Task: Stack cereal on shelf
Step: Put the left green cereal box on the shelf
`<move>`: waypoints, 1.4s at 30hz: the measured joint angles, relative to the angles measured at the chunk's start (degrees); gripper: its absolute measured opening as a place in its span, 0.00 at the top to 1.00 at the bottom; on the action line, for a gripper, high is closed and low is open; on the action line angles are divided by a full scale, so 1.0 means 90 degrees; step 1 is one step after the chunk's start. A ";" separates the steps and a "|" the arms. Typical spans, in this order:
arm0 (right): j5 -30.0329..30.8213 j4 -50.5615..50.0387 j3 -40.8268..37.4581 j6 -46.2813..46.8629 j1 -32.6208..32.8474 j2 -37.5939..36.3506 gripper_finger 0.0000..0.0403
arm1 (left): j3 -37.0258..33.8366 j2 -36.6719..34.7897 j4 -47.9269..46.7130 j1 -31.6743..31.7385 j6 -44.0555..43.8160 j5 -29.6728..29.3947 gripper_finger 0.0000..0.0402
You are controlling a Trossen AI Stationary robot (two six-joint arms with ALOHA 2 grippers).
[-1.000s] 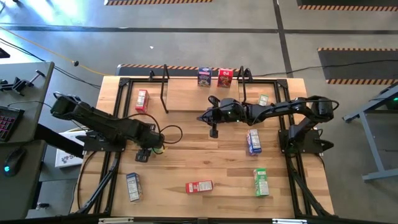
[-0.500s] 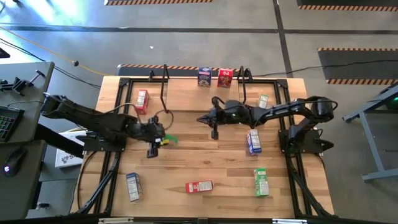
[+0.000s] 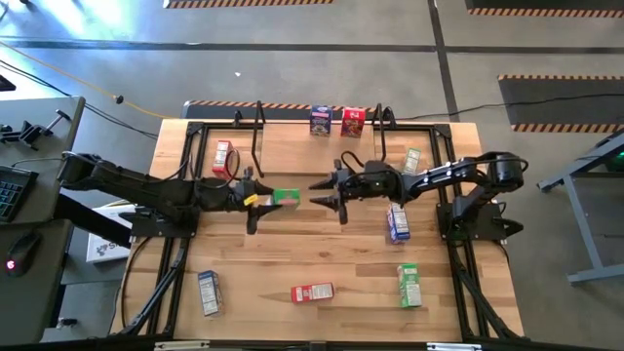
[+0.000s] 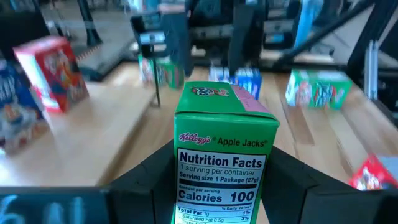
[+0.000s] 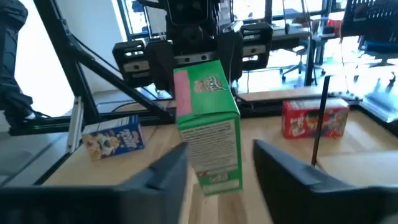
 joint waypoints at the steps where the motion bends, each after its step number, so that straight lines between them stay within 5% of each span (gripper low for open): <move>1: 0.0002 -0.0095 0.0098 -0.0067 0.0010 0.0000 0.49 | 0.0005 0.0000 0.0115 0.0006 0.0080 0.0032 0.58; 8: 0.0002 -0.0588 0.0661 -0.0376 0.0032 0.0000 0.28 | 0.0003 -0.0001 0.0466 0.0091 0.0214 0.0317 0.58; 42: -0.0293 -0.0049 0.0971 -0.0032 0.0102 0.0000 0.28 | 0.0003 0.0008 0.1840 0.0634 0.0184 0.0681 0.58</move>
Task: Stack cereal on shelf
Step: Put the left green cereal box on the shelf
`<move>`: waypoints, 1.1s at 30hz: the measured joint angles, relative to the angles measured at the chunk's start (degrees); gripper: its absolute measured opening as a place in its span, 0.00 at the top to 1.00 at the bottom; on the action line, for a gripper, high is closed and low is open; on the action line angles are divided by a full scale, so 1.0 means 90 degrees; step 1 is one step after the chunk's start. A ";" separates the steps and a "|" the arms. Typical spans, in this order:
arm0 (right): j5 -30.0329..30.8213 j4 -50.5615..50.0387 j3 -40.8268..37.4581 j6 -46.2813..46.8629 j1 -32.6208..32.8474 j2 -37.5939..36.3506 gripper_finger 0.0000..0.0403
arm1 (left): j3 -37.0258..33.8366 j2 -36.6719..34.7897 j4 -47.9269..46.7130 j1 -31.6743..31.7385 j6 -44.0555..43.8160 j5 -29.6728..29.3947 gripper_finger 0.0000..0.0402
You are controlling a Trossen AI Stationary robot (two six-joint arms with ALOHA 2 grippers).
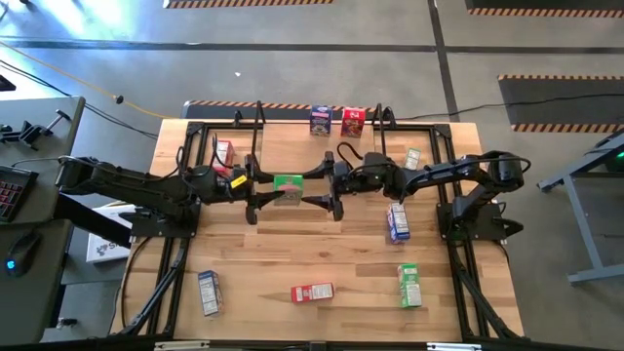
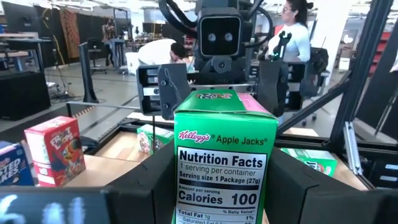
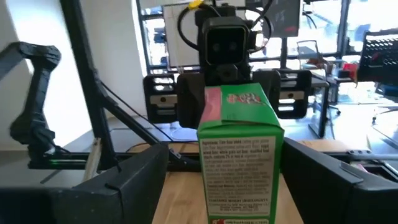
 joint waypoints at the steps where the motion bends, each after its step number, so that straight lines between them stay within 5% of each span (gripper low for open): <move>1: 0.0061 -0.0084 0.0048 0.0006 0.0000 0.0002 0.28 | 0.0000 0.0000 0.0019 0.0004 -0.0001 0.0003 0.58; 9: 0.0173 -0.0888 0.0502 -0.0211 0.0002 0.0005 0.31 | 0.0005 -0.0005 0.0102 0.0004 -0.0054 0.0176 0.58; 21: 0.0202 -0.0954 0.0523 -0.0368 0.0006 0.0005 0.65 | 0.0005 -0.0005 0.0073 0.0006 -0.0094 0.0423 0.55; 33: 0.0083 -0.1402 0.0536 -0.0753 -0.0024 0.0005 0.65 | 0.0005 -0.0724 -0.0645 0.0003 -0.0112 0.0734 0.45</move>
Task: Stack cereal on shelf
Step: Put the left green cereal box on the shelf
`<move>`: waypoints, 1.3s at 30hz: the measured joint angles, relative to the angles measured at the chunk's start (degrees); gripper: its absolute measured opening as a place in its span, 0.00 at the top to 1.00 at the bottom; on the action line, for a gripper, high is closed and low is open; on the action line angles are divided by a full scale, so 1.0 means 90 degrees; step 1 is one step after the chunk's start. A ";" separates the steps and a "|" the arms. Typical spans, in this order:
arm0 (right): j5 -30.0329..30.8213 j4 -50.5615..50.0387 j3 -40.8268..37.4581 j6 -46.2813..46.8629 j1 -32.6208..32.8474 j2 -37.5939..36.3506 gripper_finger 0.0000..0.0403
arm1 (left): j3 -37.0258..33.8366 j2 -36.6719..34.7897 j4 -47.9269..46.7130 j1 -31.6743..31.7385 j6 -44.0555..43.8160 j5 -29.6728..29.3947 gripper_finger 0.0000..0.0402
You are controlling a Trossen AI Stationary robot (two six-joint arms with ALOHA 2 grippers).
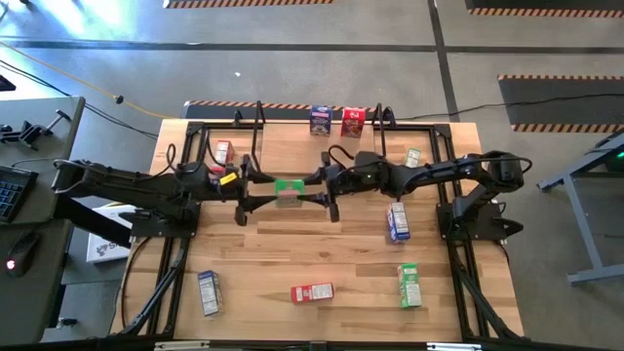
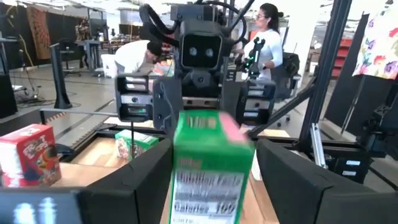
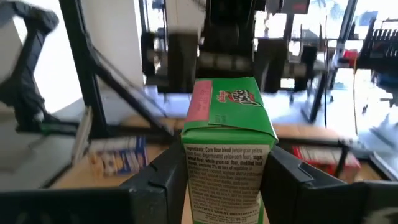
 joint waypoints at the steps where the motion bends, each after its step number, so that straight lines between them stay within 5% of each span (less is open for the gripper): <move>1: 0.0024 -0.0169 0.0000 -0.0051 -0.0002 0.0000 0.65 | 0.0000 -0.0128 -0.0163 0.0000 0.0001 -0.0030 0.45; 8: 0.0078 -0.0251 -0.0089 -0.0165 -0.0039 0.0712 0.65 | 0.0007 -0.0641 -0.0912 -0.0002 -0.0011 -0.0219 0.45; 17: 0.0016 0.0606 -0.0097 -0.0041 -0.0320 0.1662 0.65 | 0.0007 -0.0293 -0.1373 -0.0002 -0.0161 -0.0802 0.52; 30: 0.0147 0.0585 -0.0095 -0.0036 -0.0620 0.1771 0.64 | 0.0007 -0.0216 -0.1455 0.0029 -0.0300 -0.3870 0.58; 39: 0.0167 0.0237 -0.0095 -0.0069 -0.0696 0.1770 0.63 | 0.0007 -0.0172 -0.1508 0.0029 -0.0330 -0.3119 0.60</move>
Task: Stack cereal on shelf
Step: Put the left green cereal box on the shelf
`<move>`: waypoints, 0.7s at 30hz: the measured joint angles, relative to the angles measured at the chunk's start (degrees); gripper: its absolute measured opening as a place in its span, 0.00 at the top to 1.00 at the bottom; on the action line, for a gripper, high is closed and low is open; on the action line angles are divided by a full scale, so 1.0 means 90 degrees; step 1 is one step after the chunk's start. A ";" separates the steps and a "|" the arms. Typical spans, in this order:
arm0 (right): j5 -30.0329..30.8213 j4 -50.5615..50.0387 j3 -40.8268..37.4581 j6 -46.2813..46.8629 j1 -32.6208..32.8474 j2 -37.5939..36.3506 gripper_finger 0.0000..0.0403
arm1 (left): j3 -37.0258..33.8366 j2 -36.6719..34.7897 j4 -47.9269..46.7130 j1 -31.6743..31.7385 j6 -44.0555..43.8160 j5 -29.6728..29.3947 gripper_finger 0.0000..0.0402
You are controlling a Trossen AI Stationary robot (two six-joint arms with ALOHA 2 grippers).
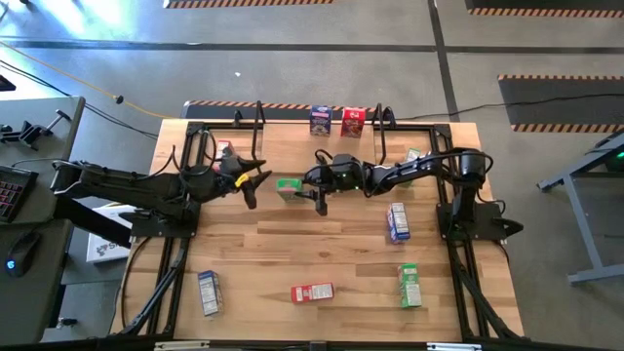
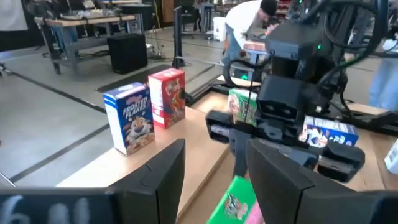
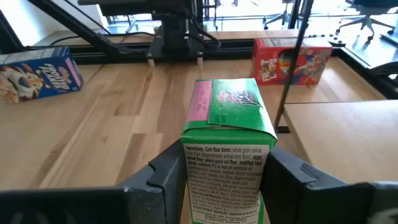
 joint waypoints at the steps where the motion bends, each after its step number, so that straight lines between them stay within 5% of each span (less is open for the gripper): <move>1: 0.0011 -0.0011 0.0000 -0.0008 -0.0020 0.0000 0.63 | 0.0000 0.0030 -0.0010 0.0000 -0.0011 -0.0005 0.60; 11: 0.0305 -0.0235 0.0000 -0.0051 -0.0078 0.0000 0.43 | 0.0417 0.0186 -0.0702 0.0000 -0.0335 0.0959 0.65; 21: 0.0353 -0.0238 0.0002 -0.0387 -0.0053 -0.0355 0.38 | 0.1430 0.0558 -0.1697 0.0002 -0.0091 0.1045 0.91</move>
